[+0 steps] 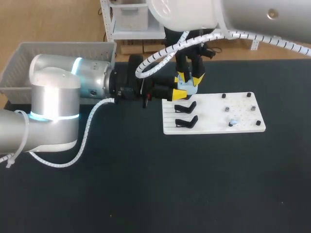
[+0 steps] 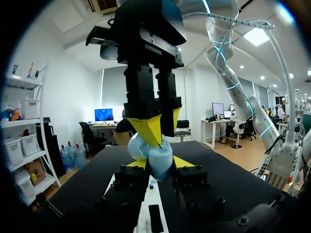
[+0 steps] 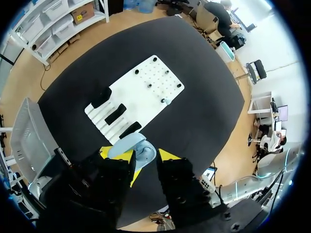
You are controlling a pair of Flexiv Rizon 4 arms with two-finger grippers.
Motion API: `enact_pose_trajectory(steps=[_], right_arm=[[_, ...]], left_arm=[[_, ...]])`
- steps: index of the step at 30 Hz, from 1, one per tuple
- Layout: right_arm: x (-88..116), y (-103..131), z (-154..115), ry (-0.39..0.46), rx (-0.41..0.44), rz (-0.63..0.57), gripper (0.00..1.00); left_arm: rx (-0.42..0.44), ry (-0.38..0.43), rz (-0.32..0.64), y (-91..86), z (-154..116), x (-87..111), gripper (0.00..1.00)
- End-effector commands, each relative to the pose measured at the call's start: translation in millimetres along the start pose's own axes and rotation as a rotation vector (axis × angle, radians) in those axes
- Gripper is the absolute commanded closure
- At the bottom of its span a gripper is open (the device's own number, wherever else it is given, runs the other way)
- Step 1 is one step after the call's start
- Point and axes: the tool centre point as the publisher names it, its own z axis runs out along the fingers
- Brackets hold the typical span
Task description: Pick up each earbud case from the left stands, insert the matching earbuds, close the lid, and place the case in the box.
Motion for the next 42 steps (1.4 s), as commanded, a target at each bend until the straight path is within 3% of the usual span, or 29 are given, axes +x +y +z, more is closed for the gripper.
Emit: enact_pose_trajectory(steps=[1, 5, 6, 12, 16, 25, 29, 42], right_arm=[[5.6, -15.1, -7.2, -0.009, -0.029, 0.001, 0.00], [12.6, -37.0, -14.9, -0.028, -0.059, -0.002, 0.00], [13.2, -42.8, -16.7, -0.029, -0.074, -0.004, 0.04], [16.6, -75.4, -17.1, -0.139, -0.196, -0.156, 0.00], [10.3, -89.7, -11.4, -0.107, -0.278, -0.192, 0.20], [-13.9, -118.8, 9.0, -0.052, -0.346, -0.226, 0.15], [-17.6, -123.7, 16.6, -0.073, -0.347, -0.277, 0.00], [-42.6, -106.4, 74.4, -0.158, -0.308, -0.419, 0.00]], left_arm=[[-0.005, -0.004, 0.004, -2.0, 0.7, 0.7, 1.00], [-0.005, -0.004, 0.004, -2.0, 0.7, 0.7, 1.00], [-0.005, -0.004, 0.004, -2.0, 0.7, 0.7, 1.00], [-0.005, -0.004, 0.004, -2.0, 0.7, 0.7, 1.00], [-0.005, -0.004, 0.004, -2.0, 0.7, 0.7, 1.00], [-0.005, -0.004, 0.004, -2.0, 0.7, 0.7, 1.00], [-0.005, -0.004, 0.004, -2.0, 0.7, 0.7, 1.00], [-0.005, -0.004, 0.004, -2.0, 0.7, 0.7, 1.00]])
